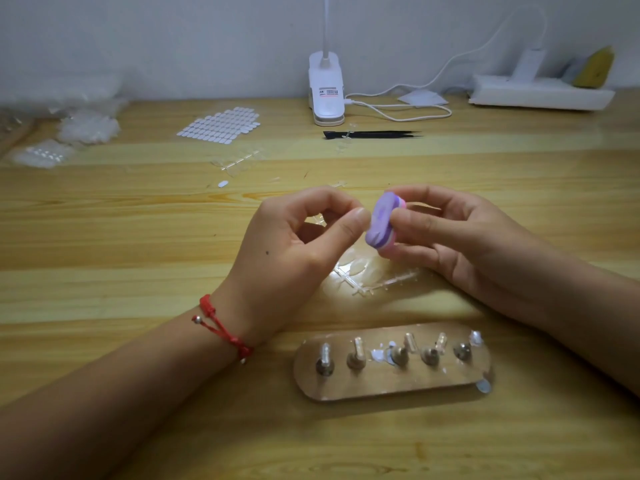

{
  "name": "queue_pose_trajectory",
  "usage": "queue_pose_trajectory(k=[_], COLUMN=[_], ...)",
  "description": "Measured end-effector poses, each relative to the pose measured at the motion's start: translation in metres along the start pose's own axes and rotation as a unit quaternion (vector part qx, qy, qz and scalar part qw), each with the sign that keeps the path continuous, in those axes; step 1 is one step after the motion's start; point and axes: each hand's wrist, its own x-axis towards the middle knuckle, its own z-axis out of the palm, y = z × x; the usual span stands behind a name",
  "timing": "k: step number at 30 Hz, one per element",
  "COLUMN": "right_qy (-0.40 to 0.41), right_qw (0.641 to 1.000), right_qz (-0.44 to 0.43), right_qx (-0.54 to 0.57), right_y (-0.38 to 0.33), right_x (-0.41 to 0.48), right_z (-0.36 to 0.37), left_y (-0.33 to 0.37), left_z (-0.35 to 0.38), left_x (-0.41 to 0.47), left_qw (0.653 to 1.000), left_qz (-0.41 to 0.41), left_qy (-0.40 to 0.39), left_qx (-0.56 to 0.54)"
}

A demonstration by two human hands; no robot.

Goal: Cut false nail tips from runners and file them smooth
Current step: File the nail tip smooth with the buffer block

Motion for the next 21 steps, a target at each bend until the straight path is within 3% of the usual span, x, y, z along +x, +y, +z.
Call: queue_pose_trajectory(k=[5,8,13,17,21], right_qy=[-0.026,0.02,0.001,0.048,-0.005], right_qw=[0.999,1.0,1.0,0.998,1.0], right_qz=[0.007,-0.005,0.002,-0.007,-0.003], right_qx=[-0.034,0.01,-0.021,0.037,-0.022], right_y=[0.0006,0.0003,0.0005,-0.0002,0.0009], right_x=[-0.0022,-0.0011,-0.0023,0.0,-0.0027], right_z=[0.0027,0.001,0.0043,0.0012,0.0045], left_y=[-0.0005,-0.0018,-0.002,-0.0025,-0.0028], left_z=[-0.0004,-0.0003,-0.0006,-0.0001,-0.0005], left_x=[0.0007,0.0016,0.0017,0.0014,0.0024], left_qw=[1.0,1.0,1.0,1.0,1.0], left_qz=[-0.001,-0.011,-0.008,-0.012,-0.011], left_qy=[0.01,-0.009,0.004,-0.006,0.011], left_qx=[-0.007,-0.007,-0.005,-0.006,-0.01])
